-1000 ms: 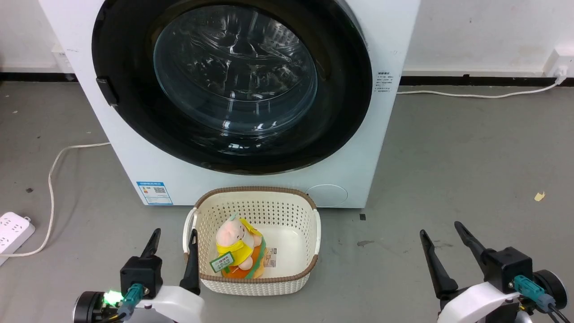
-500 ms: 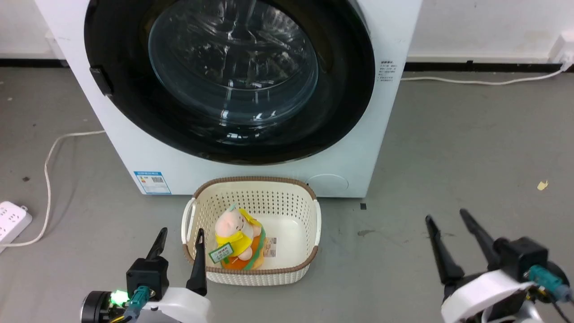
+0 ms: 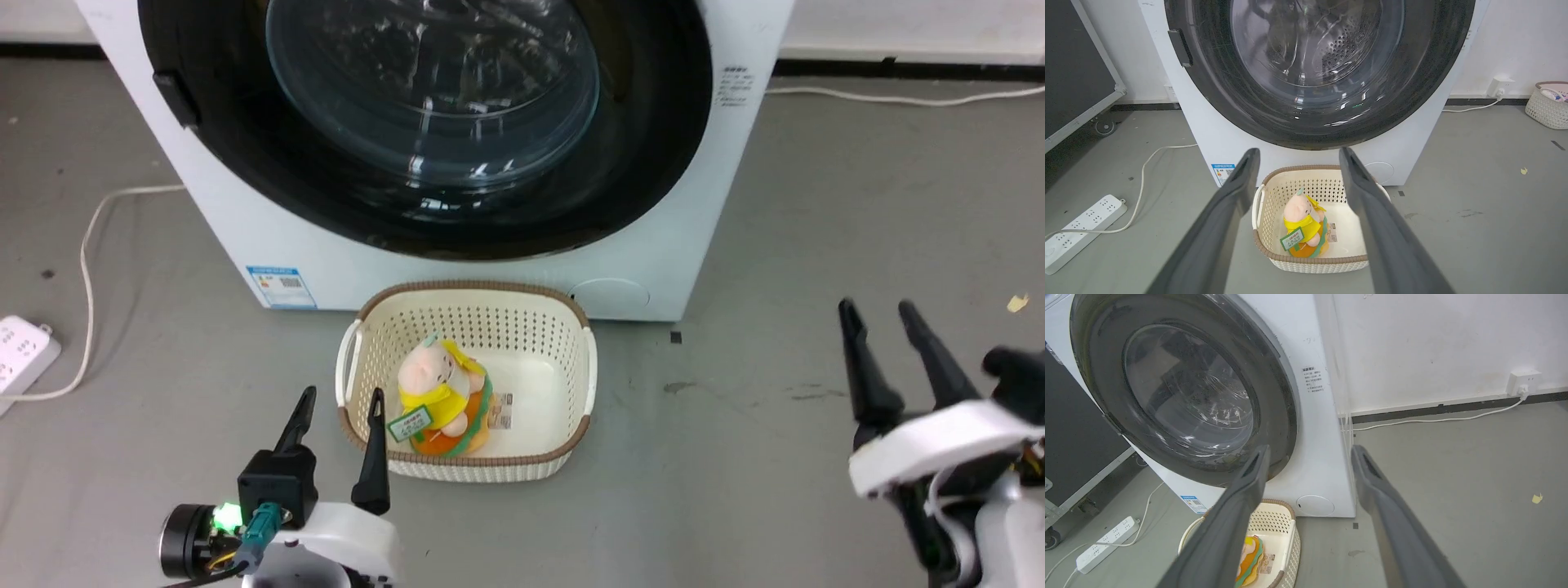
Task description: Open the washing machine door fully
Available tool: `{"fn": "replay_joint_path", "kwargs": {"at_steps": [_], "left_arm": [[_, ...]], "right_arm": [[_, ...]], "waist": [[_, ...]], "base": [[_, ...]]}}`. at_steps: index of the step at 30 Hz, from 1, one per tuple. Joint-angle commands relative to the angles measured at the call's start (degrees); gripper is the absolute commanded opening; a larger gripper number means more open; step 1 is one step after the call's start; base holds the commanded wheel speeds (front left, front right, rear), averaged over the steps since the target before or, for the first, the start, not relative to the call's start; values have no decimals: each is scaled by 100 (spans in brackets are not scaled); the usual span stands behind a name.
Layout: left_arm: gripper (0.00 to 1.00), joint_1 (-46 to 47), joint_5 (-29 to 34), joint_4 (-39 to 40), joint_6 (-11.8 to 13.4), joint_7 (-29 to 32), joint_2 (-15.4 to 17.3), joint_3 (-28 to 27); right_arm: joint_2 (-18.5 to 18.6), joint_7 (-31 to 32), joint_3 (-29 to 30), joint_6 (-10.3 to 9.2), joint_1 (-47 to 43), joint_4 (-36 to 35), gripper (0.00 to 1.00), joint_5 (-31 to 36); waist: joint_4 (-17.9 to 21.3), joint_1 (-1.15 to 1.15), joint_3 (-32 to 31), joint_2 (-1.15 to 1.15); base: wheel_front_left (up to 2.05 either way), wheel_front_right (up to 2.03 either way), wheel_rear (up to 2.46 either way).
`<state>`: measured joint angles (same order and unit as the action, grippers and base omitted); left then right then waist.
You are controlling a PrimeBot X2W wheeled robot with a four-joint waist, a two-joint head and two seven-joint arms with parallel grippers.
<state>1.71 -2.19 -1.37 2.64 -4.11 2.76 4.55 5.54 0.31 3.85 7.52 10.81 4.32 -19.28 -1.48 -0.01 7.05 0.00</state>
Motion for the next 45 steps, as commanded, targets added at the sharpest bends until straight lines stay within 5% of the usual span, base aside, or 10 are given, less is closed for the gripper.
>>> {"fn": "replay_joint_path", "kwargs": {"at_steps": [1, 23, 24, 25, 26, 45], "left_arm": [[100, 139, -33, -2, 49, -61, 4, 38], [100, 531, -245, 36, 340, -324, 6, 447], [100, 543, -254, 36, 352, -336, 6, 468], [100, 558, -263, 35, 362, -348, 6, 489], [100, 574, -273, 35, 372, -360, 6, 511], [100, 861, -532, 0, 614, -599, 8, 926]], "right_arm": [[50, 39, 67, -1, 225, 79, 100, -200], [220, 739, 591, -2, 2537, 1448, 100, -1570], [226, 775, 614, -2, 2650, 1532, 69, -1625], [232, 806, 637, -2, 2762, 1616, 27, -1677], [239, 833, 660, -2, 2874, 1695, 0, -1727], [595, 2113, 1134, -2, 5165, 4003, 0, -2792]], "waist": [[-36, 1, 76, 0], [-359, 1, 824, 0], [-374, 1, 856, 0], [-389, 1, 888, 0], [-406, 1, 920, 0], [-803, 1, 1530, 0]], "base": [[0, 0, 0], [0, 0, 0], [0, 0, 0], [0, 0, 0], [0, 0, 0], [0, 0, 0]]}}
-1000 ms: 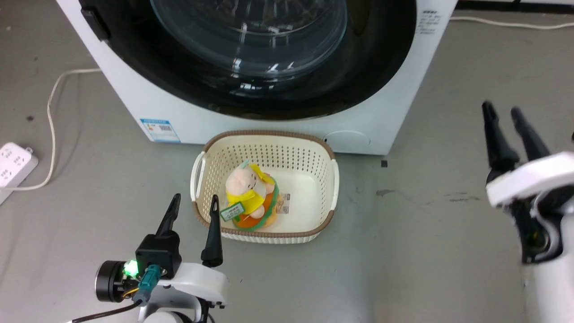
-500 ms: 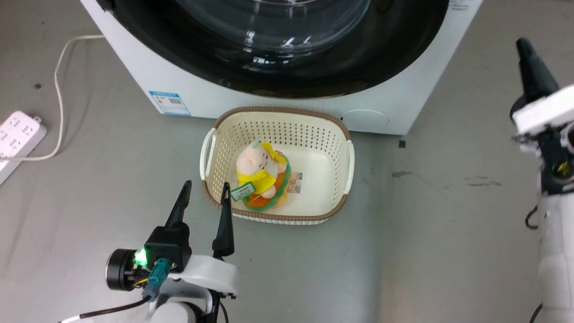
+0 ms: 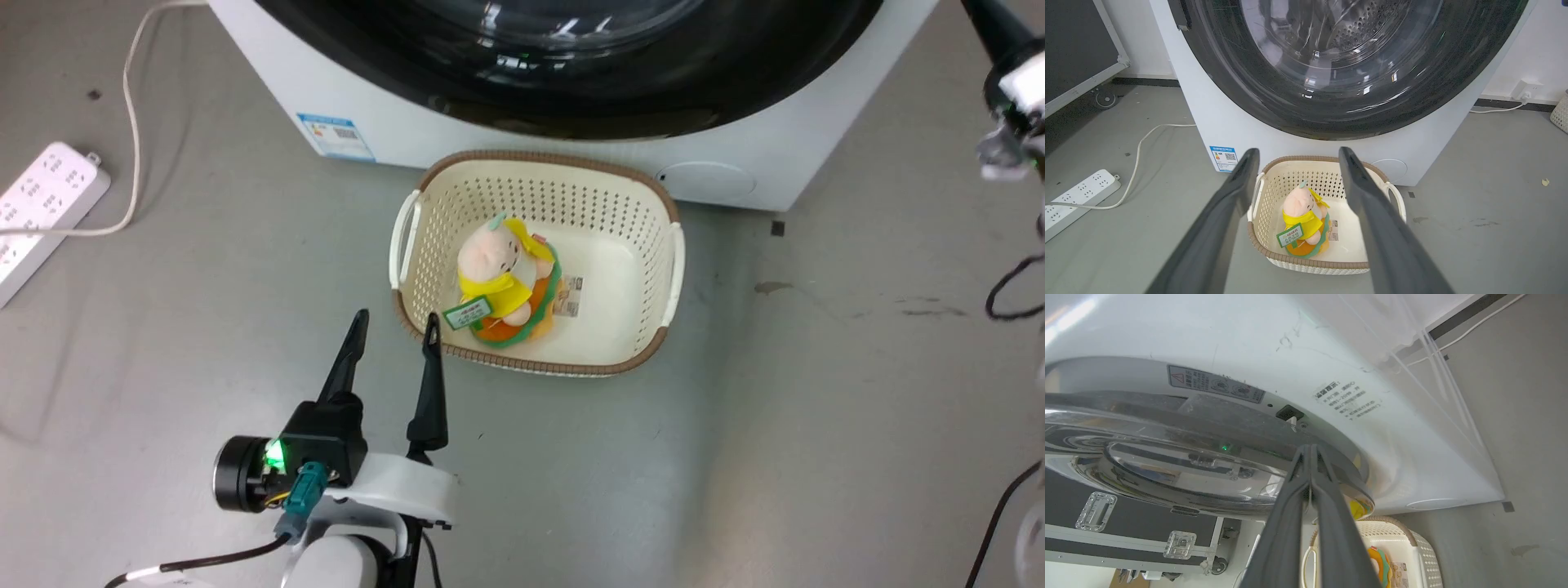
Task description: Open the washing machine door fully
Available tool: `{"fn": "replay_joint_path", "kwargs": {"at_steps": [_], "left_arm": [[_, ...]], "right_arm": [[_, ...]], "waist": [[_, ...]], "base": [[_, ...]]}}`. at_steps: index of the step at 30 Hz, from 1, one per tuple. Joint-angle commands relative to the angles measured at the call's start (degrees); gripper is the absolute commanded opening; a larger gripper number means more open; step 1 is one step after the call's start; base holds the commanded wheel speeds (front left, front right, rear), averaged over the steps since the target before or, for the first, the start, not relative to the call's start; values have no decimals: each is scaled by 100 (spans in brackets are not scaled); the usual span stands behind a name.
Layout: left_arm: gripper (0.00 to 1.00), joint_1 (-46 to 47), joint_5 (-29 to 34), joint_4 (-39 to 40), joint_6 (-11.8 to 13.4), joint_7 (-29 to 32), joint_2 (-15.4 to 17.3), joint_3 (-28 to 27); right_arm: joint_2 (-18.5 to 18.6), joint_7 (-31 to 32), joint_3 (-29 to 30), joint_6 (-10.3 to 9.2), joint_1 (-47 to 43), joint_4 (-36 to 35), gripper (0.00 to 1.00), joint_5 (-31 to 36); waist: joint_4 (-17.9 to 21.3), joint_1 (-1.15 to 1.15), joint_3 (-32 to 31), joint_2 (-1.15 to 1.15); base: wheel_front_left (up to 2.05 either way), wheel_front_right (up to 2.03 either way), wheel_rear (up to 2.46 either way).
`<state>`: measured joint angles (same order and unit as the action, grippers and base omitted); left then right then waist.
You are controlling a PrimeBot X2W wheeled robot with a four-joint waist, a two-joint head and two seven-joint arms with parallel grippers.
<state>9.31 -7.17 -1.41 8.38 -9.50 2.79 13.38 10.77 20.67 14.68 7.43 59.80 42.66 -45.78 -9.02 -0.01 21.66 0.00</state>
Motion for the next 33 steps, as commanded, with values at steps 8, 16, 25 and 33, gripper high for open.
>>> {"fn": "replay_joint_path", "kwargs": {"at_steps": [8, 16, 25, 33], "left_arm": [[100, 244, -124, 4, 129, -156, 6, 197], [100, 373, -199, -40, 231, -252, 7, 354], [100, 522, -278, -54, 311, -347, 8, 504], [100, 657, -312, -73, 374, -443, 8, 612]], "right_arm": [[278, 642, 217, 6, 1139, 976, 0, -567], [421, 1378, 342, 6, 1801, 1615, 0, -969], [577, 1759, 465, 6, 2392, 2121, 0, -1301], [663, 2222, 542, 6, 2873, 2602, 0, -1574]], "waist": [[-180, 1, 343, 0], [-252, 1, 554, 0], [-323, 1, 760, 0], [-388, 1, 994, 0]], "base": [[0, 0, 0], [0, 0, 0], [0, 0, 0], [0, 0, 0]]}}
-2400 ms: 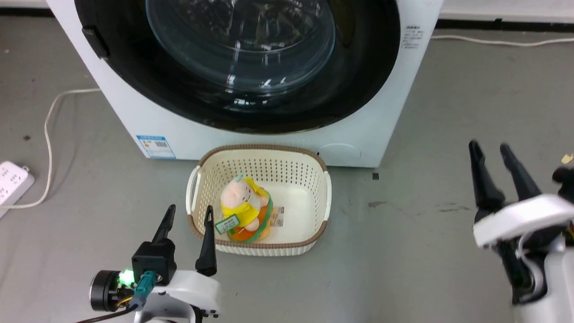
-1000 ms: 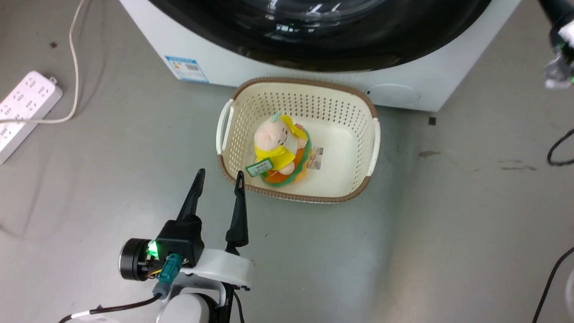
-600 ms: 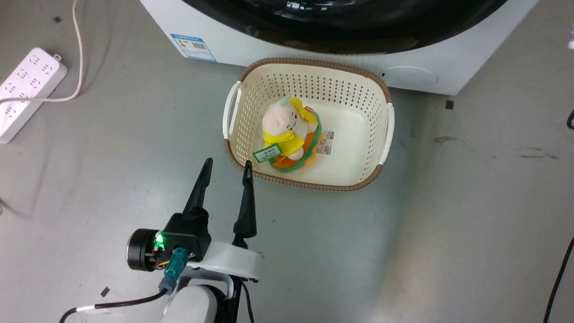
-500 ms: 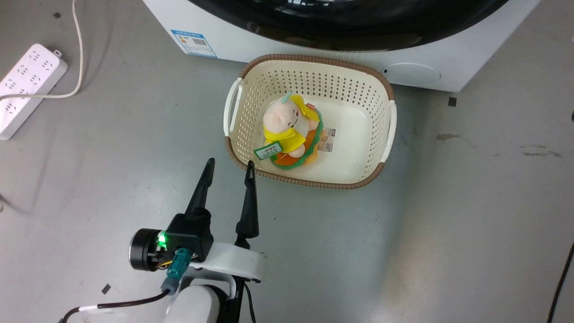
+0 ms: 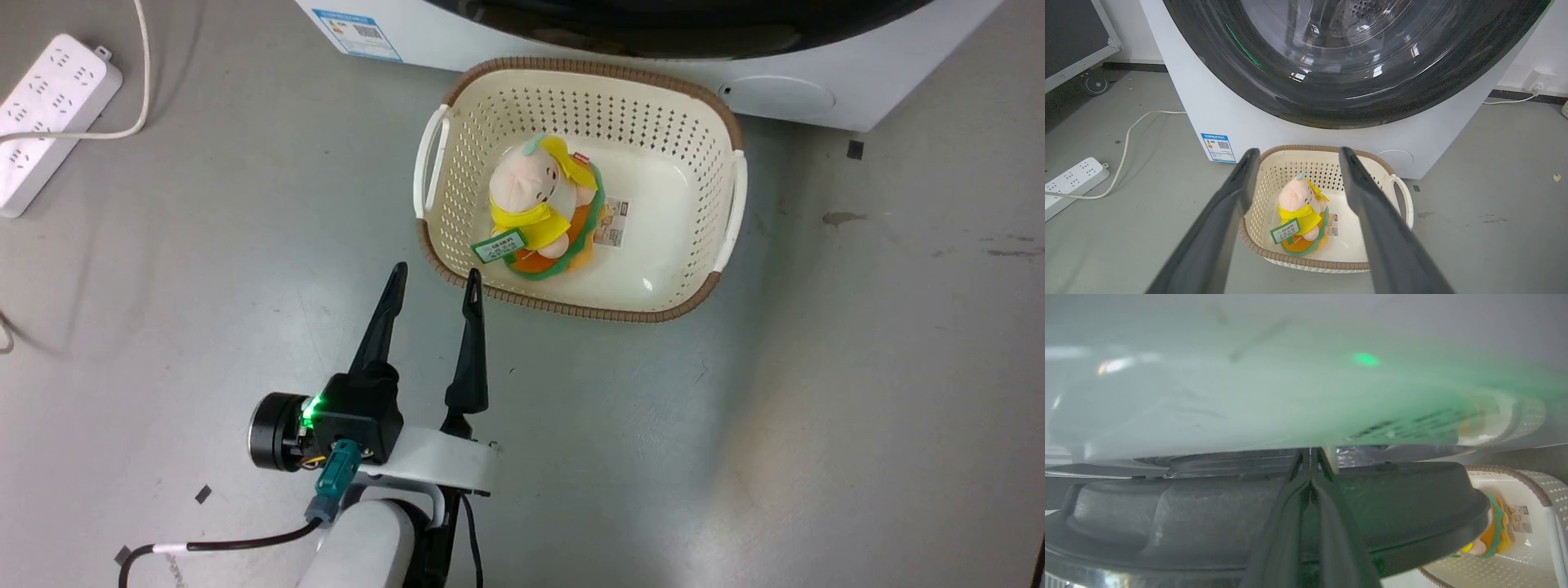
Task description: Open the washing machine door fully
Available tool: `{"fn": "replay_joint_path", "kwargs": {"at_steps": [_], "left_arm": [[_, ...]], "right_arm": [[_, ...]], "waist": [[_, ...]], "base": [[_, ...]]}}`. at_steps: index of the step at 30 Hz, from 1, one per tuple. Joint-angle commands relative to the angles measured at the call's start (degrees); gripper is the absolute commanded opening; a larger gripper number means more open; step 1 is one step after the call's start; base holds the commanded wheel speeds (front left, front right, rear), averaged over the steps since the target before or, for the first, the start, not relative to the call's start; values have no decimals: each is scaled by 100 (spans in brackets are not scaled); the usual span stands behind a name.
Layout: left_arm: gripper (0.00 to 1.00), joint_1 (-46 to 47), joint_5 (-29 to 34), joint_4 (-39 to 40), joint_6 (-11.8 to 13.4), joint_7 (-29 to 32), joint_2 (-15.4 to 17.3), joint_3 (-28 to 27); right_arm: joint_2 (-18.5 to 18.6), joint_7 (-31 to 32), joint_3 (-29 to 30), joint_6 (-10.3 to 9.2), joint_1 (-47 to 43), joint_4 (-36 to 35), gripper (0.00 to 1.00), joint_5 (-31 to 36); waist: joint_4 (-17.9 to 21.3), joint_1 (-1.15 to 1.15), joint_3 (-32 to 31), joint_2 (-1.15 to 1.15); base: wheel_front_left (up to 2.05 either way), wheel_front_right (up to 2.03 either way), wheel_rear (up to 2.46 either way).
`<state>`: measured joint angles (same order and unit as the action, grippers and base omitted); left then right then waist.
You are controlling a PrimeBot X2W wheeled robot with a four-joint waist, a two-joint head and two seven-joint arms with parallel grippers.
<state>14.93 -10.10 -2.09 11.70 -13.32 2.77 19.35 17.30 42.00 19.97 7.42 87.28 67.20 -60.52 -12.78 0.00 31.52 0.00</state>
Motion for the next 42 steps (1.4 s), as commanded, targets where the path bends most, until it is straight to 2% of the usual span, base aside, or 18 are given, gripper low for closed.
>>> {"fn": "replay_joint_path", "kwargs": {"at_steps": [1, 8, 13, 18, 25, 34, 40, 42], "left_arm": [[100, 99, -15, -21, 40, -73, 10, 10], [100, 101, -43, -70, 69, -157, 10, -70], [100, 27, -54, -90, 51, -168, 10, -115], [100, -87, -22, -138, 7, -168, 10, -205], [100, -399, 35, -275, -119, -168, 10, -368], [100, -818, 28, -530, -439, -168, 10, -467], [100, -1101, 45, -823, -888, -168, 16, -392], [100, -1180, 31, -905, -1002, -168, 16, -379]], "right_arm": [[27, 186, -11, 7, 114, 207, 0, -98], [135, 620, -30, 7, 16, 621, 0, -248], [39, 798, 25, 7, -309, 661, 0, -362], [-164, 932, 37, 7, -853, 529, 0, -441], [-720, 1224, 69, 7, -1884, 85, 0, -656], [-1279, 1781, -53, 7, -3171, -703, 0, -817], [-1433, 2177, -275, 7, -4008, -1312, 0, -1075], [-1438, 2315, -521, 7, -4221, -1420, 0, -1426]], "waist": [[-21, 0, 9, 0], [-35, 0, -166, 0], [26, 0, -458, 0], [104, 0, -835, 0], [206, 0, -1419, 0], [215, 0, -2011, 0], [184, 0, -2351, 0], [159, 0, -2434, 0]], "base": [[0, 0, 0], [0, 0, 0], [0, 0, 0], [0, 0, 0], [0, 0, 0], [0, 0, 0], [0, 0, 0], [0, 0, 0]]}}
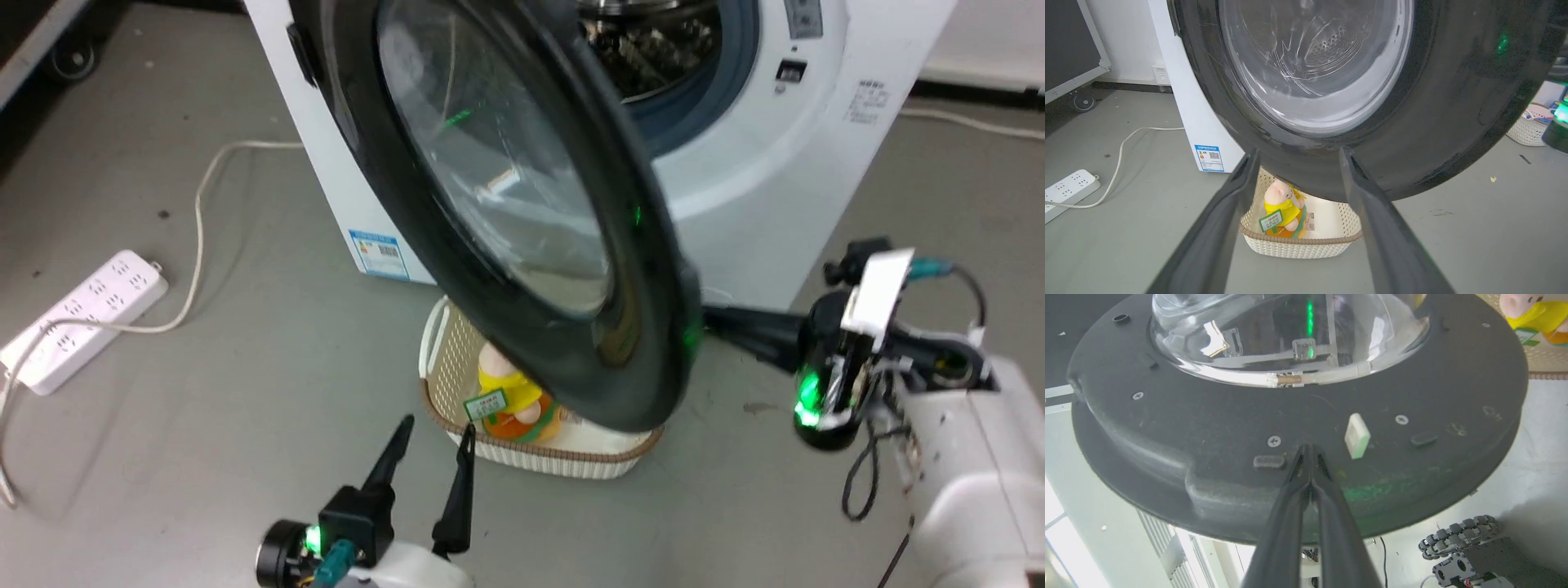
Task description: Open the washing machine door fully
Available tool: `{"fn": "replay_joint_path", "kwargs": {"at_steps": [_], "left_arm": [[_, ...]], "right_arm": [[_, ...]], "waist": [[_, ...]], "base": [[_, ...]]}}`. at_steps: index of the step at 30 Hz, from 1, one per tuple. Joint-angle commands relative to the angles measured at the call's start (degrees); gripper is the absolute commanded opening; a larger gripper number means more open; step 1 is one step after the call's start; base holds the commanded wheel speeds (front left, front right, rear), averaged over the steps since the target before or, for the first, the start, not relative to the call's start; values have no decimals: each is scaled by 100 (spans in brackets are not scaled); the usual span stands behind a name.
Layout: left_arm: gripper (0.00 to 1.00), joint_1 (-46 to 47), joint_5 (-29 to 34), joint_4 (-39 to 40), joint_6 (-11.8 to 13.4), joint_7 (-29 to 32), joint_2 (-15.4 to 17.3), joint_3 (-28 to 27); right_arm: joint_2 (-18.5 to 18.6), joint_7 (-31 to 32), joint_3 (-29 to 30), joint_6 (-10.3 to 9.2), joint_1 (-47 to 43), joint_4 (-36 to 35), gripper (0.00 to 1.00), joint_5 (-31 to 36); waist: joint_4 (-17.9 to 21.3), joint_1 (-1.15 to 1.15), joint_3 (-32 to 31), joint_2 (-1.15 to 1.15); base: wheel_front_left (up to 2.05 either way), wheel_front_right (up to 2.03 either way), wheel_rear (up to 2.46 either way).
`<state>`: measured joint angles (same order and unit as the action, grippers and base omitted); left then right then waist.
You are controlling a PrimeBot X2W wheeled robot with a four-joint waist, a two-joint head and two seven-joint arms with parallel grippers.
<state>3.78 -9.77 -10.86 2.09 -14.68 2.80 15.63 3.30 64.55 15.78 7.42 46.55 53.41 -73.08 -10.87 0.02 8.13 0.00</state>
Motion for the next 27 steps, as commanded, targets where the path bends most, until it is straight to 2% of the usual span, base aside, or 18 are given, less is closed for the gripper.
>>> {"fn": "replay_joint_path", "kwargs": {"at_steps": [1, 6, 9, 13, 17, 20, 22, 24, 25, 26, 27], "left_arm": [[100, -94, -11, -64, -95, -32, 13, -5], [100, -226, -38, -118, -259, -32, 13, -98], [100, -280, -4, -104, -315, -32, 13, -142], [100, -334, 58, -12, -342, -32, 12, -207], [100, -395, 145, 251, -367, -32, 12, -289], [100, -483, 217, 405, -367, -32, 11, -360], [100, -549, 236, 470, -371, -32, 11, -401], [100, -578, 239, 494, -376, -32, 10, -422], [100, -618, 243, 524, -390, -32, 10, -464], [100, -653, 231, 540, -421, -32, 9, -541], [100, -653, 231, 540, -421, -32, 9, -541]], "right_arm": [[-39, 75, -265, 7, -253, -86, 0, -386], [-41, -87, -1450, 7, -819, -540, 0, -1592], [-41, -394, -2272, 7, -1192, -916, 0, -2226], [-41, -939, -3173, 7, -1565, -1356, 0, -2735], [-42, -1393, -3662, 7, -1711, -1564, 0, -2986], [-22, -1764, -3752, 7, -1733, -1635, 0, -2936], [64, -2007, -3723, 7, -1748, -1709, 100, -2919], [128, -2126, -3707, 7, -1763, -1780, 100, -2893], [317, -2415, -3684, 7, -1816, -2012, 100, -2733], [689, -3207, -3596, 7, -1977, -2643, 100, -2145], [689, -3207, -3596, 7, -1977, -2643, 100, -2145]], "waist": [[-42, -2, -137, 0], [-78, -2, -292, 0], [-120, -2, -367, 0], [-191, -2, -436, 0], [-235, -2, -467, 0], [-229, -2, -504, 0], [-202, -2, -543, 0], [-182, -2, -569, 0], [-129, -2, -629, 0], [-30, -2, -724, 0], [-30, -2, -724, 0]], "base": [[0, 0, 0], [0, 0, 0], [0, 0, 0], [0, 0, 0], [0, 0, 0], [0, 0, 0], [0, 0, 0], [0, 0, 0], [0, 0, 0], [0, 0, 0], [0, 0, 0]]}}
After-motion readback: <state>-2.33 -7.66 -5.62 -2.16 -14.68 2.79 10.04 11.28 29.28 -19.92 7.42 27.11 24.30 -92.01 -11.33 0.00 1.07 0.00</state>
